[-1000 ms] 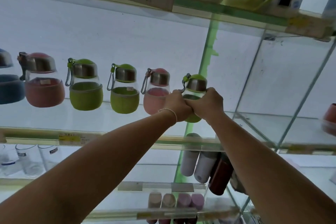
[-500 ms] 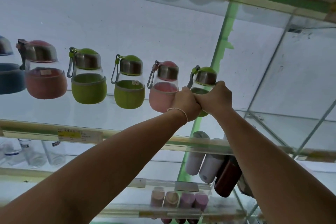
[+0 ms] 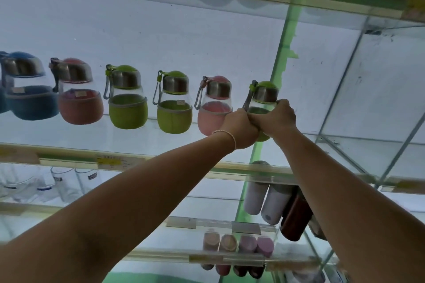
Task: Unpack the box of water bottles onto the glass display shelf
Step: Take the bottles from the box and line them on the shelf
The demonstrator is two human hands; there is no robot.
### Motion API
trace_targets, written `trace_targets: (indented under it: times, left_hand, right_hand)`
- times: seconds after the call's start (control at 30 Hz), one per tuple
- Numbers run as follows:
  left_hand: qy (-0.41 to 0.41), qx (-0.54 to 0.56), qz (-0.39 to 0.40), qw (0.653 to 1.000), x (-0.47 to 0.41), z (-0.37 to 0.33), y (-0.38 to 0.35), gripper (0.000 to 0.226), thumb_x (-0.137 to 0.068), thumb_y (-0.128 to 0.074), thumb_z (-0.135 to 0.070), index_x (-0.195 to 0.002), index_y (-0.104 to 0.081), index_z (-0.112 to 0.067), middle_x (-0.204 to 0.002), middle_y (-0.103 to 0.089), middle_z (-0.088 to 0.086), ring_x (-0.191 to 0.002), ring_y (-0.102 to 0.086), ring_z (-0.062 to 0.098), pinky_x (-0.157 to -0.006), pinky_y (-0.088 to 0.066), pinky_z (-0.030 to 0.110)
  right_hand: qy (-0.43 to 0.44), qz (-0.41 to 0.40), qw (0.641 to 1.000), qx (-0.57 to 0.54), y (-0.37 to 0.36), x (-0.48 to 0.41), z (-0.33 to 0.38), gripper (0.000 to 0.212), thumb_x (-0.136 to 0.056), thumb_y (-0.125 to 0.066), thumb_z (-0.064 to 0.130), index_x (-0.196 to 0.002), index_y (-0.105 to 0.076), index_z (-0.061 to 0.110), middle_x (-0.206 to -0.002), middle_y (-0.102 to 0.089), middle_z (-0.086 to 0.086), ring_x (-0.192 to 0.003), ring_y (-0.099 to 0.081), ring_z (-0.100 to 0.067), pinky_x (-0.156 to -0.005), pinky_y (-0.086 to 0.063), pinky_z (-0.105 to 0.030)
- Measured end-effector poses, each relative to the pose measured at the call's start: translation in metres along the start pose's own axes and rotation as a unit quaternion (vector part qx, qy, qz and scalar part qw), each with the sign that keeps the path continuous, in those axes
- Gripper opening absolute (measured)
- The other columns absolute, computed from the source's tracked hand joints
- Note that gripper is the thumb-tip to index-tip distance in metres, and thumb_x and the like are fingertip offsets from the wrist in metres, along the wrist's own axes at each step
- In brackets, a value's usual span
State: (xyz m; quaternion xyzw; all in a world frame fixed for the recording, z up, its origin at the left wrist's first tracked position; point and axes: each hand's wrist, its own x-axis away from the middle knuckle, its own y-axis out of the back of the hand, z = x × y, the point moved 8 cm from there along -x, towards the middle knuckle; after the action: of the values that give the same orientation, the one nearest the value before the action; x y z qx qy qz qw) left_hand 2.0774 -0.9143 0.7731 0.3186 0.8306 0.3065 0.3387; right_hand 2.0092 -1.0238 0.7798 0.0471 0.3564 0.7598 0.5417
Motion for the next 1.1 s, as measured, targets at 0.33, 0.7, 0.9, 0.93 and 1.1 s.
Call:
trace_targets:
  times: [0.33,0.7,0.9,0.93,1.1]
  left_hand:
    - [-0.064,-0.108,-0.039,0.991,0.035,0.011,0.048,0.032,-0.08,-0.044,-0.039,-0.085,-0.066,-0.017,-0.085,-0.067,-0.001,-0.088,-0.062,0.022,-0.086,-0.047,0.037]
    - [-0.016,-0.061,-0.1,0.993,0.096,0.098,0.163,0.029,-0.085,-0.064,-0.021,-0.11,-0.062,-0.007,-0.104,-0.069,0.01,-0.093,-0.065,0.025,-0.084,-0.053,0.036]
    - [0.047,-0.088,-0.145,0.984,0.151,0.168,0.244,0.037,-0.085,-0.055,-0.036,-0.11,-0.064,-0.011,-0.103,-0.069,0.009,-0.094,-0.065,0.025,-0.089,-0.053,0.039]
    - [0.05,-0.088,-0.151,0.983,0.162,0.178,0.258,0.036,-0.086,-0.052,-0.035,-0.109,-0.065,-0.01,-0.103,-0.069,0.008,-0.093,-0.065,0.024,-0.088,-0.054,0.039]
    - [0.11,-0.085,-0.208,0.968,0.221,0.243,0.325,0.029,-0.091,-0.064,-0.024,-0.116,-0.064,-0.008,-0.113,-0.069,0.004,-0.093,-0.064,0.017,-0.082,-0.049,0.024]
  right_hand:
    - [0.134,-0.129,0.982,-0.025,0.002,0.053,0.047,0.073,-0.07,-0.063,0.038,-0.135,-0.043,0.013,-0.134,-0.05,-0.014,-0.124,-0.042,-0.034,-0.091,-0.027,-0.027]
    - [0.198,-0.045,0.978,-0.056,-0.076,0.131,0.157,0.063,-0.083,-0.066,0.028,-0.139,-0.04,0.015,-0.144,-0.041,-0.01,-0.135,-0.037,-0.03,-0.105,-0.031,-0.036]
    - [0.249,0.039,0.963,-0.095,-0.144,0.194,0.236,0.064,-0.084,-0.067,0.028,-0.141,-0.039,0.017,-0.14,-0.042,-0.009,-0.132,-0.037,-0.026,-0.097,-0.032,-0.031]
    - [0.26,0.044,0.96,-0.097,-0.155,0.204,0.248,0.063,-0.085,-0.067,0.03,-0.14,-0.04,0.016,-0.139,-0.043,-0.009,-0.131,-0.038,-0.027,-0.096,-0.031,-0.029]
    - [0.288,0.103,0.947,-0.102,-0.209,0.269,0.312,0.066,-0.087,-0.066,0.025,-0.145,-0.036,0.015,-0.14,-0.044,-0.012,-0.131,-0.041,-0.03,-0.103,-0.033,-0.034]
